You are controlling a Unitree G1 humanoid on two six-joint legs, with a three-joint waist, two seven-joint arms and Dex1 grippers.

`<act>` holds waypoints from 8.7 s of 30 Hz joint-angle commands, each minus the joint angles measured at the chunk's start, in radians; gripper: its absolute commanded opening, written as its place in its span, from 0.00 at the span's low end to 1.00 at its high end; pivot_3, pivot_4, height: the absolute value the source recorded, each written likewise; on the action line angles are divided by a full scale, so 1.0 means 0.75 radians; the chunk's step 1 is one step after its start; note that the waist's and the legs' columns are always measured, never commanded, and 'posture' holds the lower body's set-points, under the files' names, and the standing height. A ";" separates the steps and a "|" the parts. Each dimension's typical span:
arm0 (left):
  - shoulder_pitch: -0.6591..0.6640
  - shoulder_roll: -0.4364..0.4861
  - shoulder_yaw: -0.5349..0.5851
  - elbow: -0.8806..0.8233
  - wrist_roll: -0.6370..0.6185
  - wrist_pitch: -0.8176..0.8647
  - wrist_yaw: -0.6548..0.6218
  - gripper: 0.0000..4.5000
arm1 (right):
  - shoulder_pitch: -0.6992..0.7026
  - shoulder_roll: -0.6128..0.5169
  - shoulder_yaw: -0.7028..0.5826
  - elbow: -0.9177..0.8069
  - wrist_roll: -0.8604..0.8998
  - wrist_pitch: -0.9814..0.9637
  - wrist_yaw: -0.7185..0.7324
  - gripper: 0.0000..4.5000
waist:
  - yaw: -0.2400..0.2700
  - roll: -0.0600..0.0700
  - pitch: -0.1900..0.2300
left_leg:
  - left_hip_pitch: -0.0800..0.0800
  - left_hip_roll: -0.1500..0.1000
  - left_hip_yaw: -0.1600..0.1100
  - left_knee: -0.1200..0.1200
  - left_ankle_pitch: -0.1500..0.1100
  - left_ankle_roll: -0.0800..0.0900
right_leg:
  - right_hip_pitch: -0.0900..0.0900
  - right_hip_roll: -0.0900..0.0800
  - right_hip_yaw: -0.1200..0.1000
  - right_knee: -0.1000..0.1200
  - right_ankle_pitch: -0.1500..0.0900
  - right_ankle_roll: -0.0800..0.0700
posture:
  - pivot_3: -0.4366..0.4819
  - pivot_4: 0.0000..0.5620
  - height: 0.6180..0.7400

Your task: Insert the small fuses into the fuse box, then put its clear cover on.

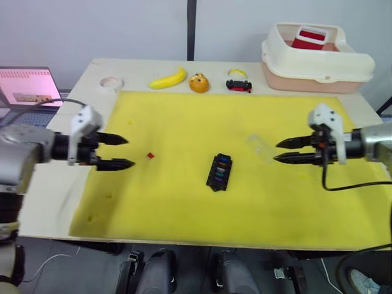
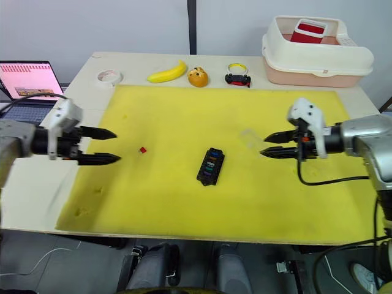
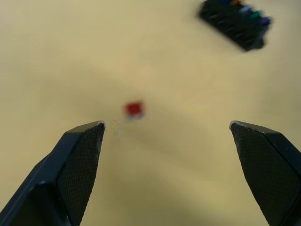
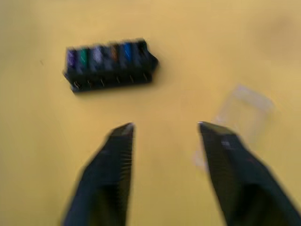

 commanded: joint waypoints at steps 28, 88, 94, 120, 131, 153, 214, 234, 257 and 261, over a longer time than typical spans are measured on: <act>-0.520 -0.406 -0.284 0.914 0.122 0.478 -0.224 1.00 | -0.239 0.406 0.108 -0.565 0.149 0.252 -0.282 0.99 | 0.004 -0.001 0.000 | -0.013 -0.001 0.001 0.004 0.001 -0.001 | -0.015 0.000 0.002 0.008 0.000 0.001 | 0.48 0.27 1.00; -0.639 -0.591 -0.103 1.324 0.312 0.211 -0.090 0.35 | -0.189 0.419 0.107 -0.794 0.381 0.452 -0.516 1.00 | 0.015 -0.001 -0.001 | -0.010 -0.001 -0.004 0.006 0.000 0.000 | -0.008 0.001 -0.002 0.005 0.002 0.003 | 0.48 0.27 1.00; -0.623 -0.584 -0.059 1.346 0.313 0.189 -0.040 0.22 | -0.190 0.420 0.112 -0.792 0.388 0.451 -0.513 1.00 | 0.002 -0.001 -0.001 | -0.010 -0.001 -0.004 0.006 0.000 0.000 | -0.008 0.001 -0.002 0.006 0.002 0.003 | 0.48 0.27 1.00; -0.606 -0.610 0.014 1.311 0.255 0.250 -0.014 0.61 | -0.187 0.410 0.152 -0.820 0.402 0.468 -0.512 1.00 | 0.001 -0.001 -0.001 | -0.009 -0.001 -0.004 0.005 0.000 0.000 | -0.008 0.001 -0.001 0.007 0.002 0.003 | 0.48 0.27 1.00; -0.620 -0.664 -0.053 1.264 0.268 0.335 -0.116 0.72 | -0.192 0.405 0.147 -0.814 0.405 0.477 -0.524 1.00 | 0.004 -0.001 -0.001 | -0.007 -0.001 -0.004 0.005 0.000 0.000 | -0.005 0.000 -0.002 0.006 0.002 0.002 | 0.48 0.27 1.00; -0.597 -0.735 -0.101 1.204 0.291 0.315 -0.149 0.72 | -0.279 0.470 0.219 -0.761 0.403 0.505 -0.534 1.00 | 0.035 -0.001 -0.001 | -0.009 -0.002 -0.004 0.005 0.000 0.001 | -0.004 -0.001 -0.002 0.002 0.002 0.002 | 0.48 0.27 1.00; -0.416 -0.605 -0.071 0.718 0.112 0.508 -0.102 0.10 | -0.239 0.465 0.160 -0.802 0.449 0.541 -0.593 1.00 | 0.021 -0.001 -0.001 | -0.010 -0.001 -0.004 0.005 0.000 0.001 | -0.006 0.000 -0.002 0.002 0.003 0.003 | 0.48 0.27 1.00; -0.547 -0.743 -0.127 1.078 0.157 0.489 -0.080 0.54 | -0.242 0.464 0.155 -0.813 0.467 0.562 -0.626 1.00 | 0.036 -0.001 -0.001 | -0.009 -0.002 -0.004 0.006 0.000 0.001 | -0.003 -0.001 -0.002 0.002 0.003 0.004 | 0.48 0.27 1.00; -0.557 -0.813 -0.097 1.143 0.185 0.418 -0.008 0.23 | -0.219 0.454 0.141 -0.857 0.486 0.590 -0.675 1.00 | 0.040 -0.001 -0.001 | -0.008 -0.003 -0.006 0.006 0.000 0.001 | -0.001 -0.003 -0.003 0.001 0.003 0.004 | 0.48 0.27 1.00; -0.552 -0.809 -0.104 1.142 0.190 0.414 -0.017 0.01 | -0.220 0.453 0.141 -0.856 0.486 0.589 -0.675 1.00 | 0.039 0.001 -0.003 | -0.007 -0.003 -0.006 0.006 0.000 0.001 | 0.000 -0.002 -0.003 0.001 0.003 0.004 | 0.48 0.27 1.00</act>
